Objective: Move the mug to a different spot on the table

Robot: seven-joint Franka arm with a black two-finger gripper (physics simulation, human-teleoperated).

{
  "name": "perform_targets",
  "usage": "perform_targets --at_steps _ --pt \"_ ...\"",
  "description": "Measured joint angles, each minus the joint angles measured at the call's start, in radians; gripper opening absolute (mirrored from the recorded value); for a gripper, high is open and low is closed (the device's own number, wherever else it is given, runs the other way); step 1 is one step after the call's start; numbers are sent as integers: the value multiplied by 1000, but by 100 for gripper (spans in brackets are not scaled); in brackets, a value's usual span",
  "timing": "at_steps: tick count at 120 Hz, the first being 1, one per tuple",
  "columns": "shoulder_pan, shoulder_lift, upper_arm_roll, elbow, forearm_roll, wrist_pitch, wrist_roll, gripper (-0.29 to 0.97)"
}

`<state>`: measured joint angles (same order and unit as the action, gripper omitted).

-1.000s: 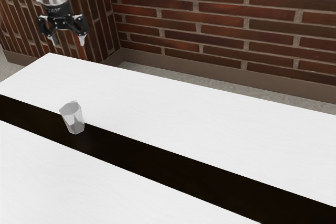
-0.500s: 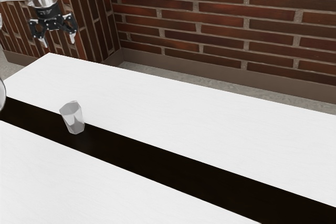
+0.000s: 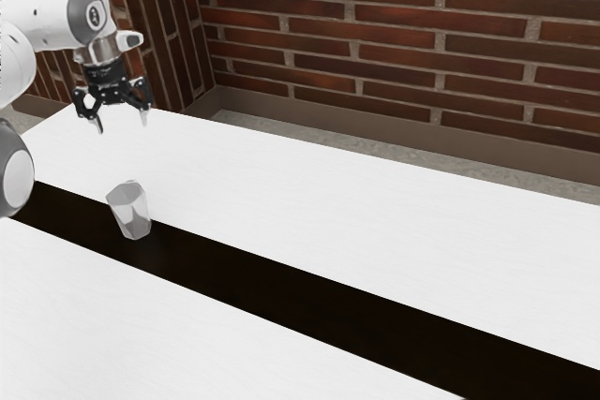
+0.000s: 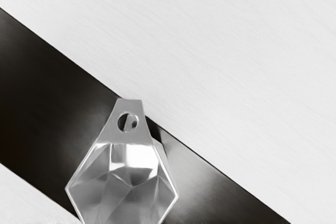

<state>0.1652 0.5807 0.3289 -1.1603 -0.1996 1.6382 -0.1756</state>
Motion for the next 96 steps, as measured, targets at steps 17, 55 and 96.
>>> perform_targets --at_steps 17,55,96 --pt "1 0 -1 -73 -1 49 7 68" --pt "3 20 -1 -201 6 160 26 68" --pt "2 72 -1 -236 8 252 43 68"
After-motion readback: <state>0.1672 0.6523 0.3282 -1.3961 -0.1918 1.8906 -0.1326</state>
